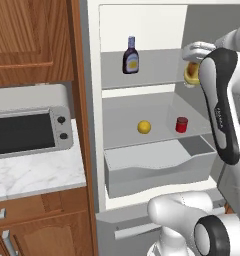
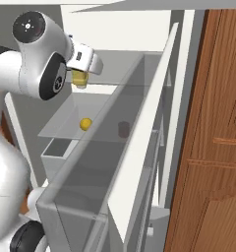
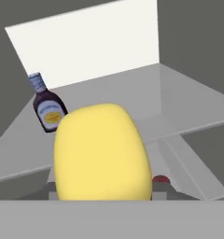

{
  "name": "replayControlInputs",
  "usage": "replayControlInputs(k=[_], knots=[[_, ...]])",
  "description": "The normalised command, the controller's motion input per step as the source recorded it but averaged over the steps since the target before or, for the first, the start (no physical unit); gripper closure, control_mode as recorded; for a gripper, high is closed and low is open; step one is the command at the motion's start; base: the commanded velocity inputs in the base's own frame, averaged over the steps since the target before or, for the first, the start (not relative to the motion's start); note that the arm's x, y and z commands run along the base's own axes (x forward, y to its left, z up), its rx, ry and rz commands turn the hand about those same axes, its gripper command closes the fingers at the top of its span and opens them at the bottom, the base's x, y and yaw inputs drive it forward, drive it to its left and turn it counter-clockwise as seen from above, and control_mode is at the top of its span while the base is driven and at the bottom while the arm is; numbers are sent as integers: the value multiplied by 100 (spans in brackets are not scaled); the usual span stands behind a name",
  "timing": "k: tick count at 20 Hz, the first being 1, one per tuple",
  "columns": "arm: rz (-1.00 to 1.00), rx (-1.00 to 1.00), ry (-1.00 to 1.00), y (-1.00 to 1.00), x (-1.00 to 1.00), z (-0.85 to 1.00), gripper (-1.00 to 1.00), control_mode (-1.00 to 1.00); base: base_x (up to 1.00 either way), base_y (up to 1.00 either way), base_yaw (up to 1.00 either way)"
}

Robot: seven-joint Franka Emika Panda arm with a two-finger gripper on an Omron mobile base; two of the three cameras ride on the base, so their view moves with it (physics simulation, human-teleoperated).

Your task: Place the mustard and condiment bottle from the counter to the top shelf of the fridge. If the existing items in the fridge are on the top shelf, move them to other shelves.

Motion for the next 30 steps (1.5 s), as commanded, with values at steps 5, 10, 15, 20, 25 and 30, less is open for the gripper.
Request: replayControlInputs(k=[5,10,15,20,25,30], knots=[[0,0,0,0,98,-11,100,-100,0,0,0],[0,0,0,0,91,0,100,-100,0,0,0],[0,0,0,0,60,-19,100,-100,0,0,0],[0,-2,0,0,35,-47,100,-100,0,0,0],[0,-4,0,0,25,-30,100,-100,0,0,0],[0,-5,-7,0,41,-14,100,-100,0,0,0]])
